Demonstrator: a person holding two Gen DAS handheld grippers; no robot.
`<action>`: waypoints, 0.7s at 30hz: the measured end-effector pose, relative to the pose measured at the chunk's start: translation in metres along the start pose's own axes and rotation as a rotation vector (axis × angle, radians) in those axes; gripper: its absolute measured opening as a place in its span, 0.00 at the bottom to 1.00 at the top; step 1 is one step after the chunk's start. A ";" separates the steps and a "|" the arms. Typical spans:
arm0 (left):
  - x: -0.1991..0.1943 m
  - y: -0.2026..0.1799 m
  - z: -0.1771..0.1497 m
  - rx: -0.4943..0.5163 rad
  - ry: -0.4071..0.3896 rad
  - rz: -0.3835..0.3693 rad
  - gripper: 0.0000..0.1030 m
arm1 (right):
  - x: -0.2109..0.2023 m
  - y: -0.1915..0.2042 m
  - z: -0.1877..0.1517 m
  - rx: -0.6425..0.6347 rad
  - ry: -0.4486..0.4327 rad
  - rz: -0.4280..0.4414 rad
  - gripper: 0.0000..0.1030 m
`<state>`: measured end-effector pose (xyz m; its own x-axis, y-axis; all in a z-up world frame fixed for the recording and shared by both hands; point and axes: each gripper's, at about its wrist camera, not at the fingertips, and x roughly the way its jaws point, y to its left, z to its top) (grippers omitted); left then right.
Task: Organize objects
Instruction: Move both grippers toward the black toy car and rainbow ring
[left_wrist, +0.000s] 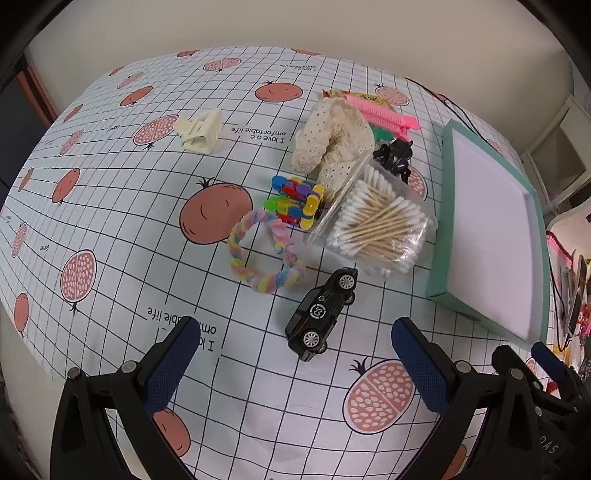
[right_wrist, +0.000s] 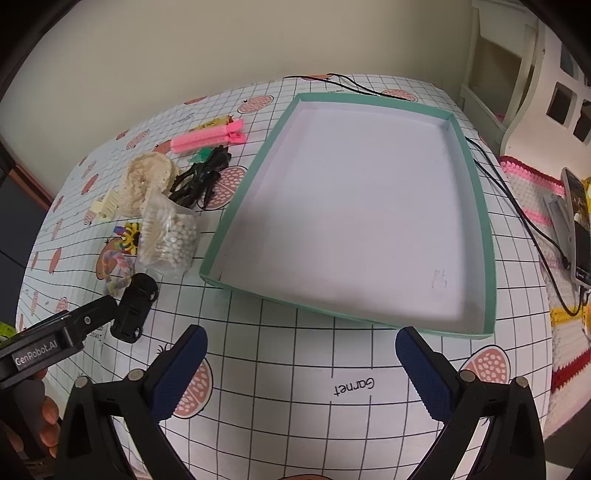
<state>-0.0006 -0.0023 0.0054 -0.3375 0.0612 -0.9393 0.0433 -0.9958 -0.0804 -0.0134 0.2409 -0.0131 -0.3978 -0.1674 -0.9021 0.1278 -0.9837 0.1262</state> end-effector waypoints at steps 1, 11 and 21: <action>0.000 0.000 0.001 0.000 -0.002 -0.004 1.00 | 0.000 0.001 0.000 0.002 0.000 0.002 1.00; -0.008 0.000 0.008 0.000 -0.055 -0.046 1.00 | 0.003 0.014 0.002 -0.015 0.004 -0.011 1.00; -0.009 0.017 0.027 -0.040 -0.118 -0.047 1.00 | 0.007 0.049 0.009 -0.051 -0.007 0.043 1.00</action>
<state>-0.0221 -0.0218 0.0219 -0.4480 0.0971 -0.8888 0.0612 -0.9884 -0.1389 -0.0183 0.1910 -0.0098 -0.3977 -0.2100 -0.8932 0.1910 -0.9711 0.1432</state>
